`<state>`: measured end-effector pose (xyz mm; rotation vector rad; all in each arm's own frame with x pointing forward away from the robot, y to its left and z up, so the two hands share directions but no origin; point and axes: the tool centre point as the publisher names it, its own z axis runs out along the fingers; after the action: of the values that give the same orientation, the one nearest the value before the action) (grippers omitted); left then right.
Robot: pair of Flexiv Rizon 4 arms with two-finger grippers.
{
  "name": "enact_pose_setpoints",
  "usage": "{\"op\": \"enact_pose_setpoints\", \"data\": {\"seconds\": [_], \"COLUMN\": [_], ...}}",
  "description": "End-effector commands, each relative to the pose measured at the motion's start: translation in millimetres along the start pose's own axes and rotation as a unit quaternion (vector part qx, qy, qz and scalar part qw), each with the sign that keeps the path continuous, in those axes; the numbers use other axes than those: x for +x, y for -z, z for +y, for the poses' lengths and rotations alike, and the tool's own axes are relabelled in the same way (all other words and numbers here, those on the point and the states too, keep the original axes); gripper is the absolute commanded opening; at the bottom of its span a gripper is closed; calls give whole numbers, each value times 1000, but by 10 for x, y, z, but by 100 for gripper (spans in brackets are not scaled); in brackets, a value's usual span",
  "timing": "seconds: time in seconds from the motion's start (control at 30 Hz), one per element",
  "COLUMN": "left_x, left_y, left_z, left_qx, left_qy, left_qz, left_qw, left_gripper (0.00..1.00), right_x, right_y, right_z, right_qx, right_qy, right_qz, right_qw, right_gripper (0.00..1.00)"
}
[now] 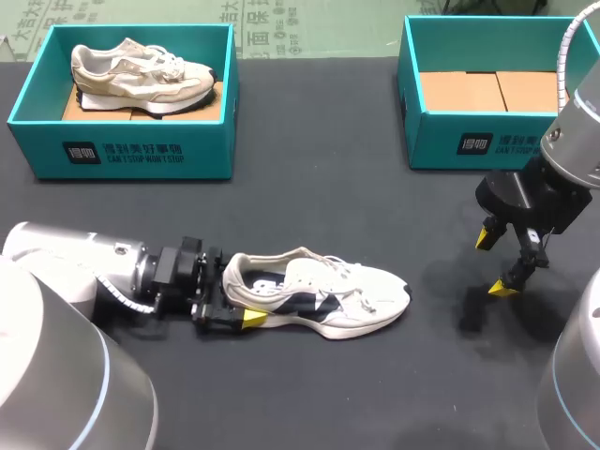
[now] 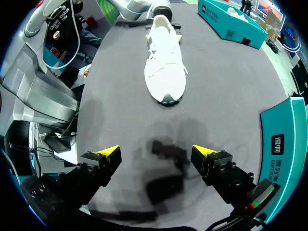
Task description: Take the shoe out of the shoebox, open the shoe tongue, remove and reinsert the insole, then place the shoe into the shoebox
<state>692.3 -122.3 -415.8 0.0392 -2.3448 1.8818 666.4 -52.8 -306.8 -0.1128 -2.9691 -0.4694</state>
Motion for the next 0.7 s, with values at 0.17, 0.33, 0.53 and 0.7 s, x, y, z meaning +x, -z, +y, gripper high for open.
{"op": "enact_pose_setpoints", "data": {"seconds": [0.17, 0.33, 0.53, 0.7], "left_x": [-35, -40, -44, -43], "left_y": [-98, -78, -55, -51], "left_z": [12, 15, -12, -21], "left_qx": [-4, -4, -4, -4], "left_qy": [1, -1, -6, -5], "left_qz": [4, 5, 22, 31], "left_qw": [1000, 1000, 1000, 999], "left_gripper": [81, 0, 0, 0], "right_x": [9, 9, 9, 9], "right_y": [-2, -2, -2, -2], "right_z": [-3, -3, -3, -3], "right_qx": [0, 0, 0, 0], "right_qy": [0, 0, 0, 0], "right_qz": [-1, -1, -1, -1], "right_qw": [1000, 1000, 1000, 1000], "right_gripper": [100, 100, 100, 100]}}
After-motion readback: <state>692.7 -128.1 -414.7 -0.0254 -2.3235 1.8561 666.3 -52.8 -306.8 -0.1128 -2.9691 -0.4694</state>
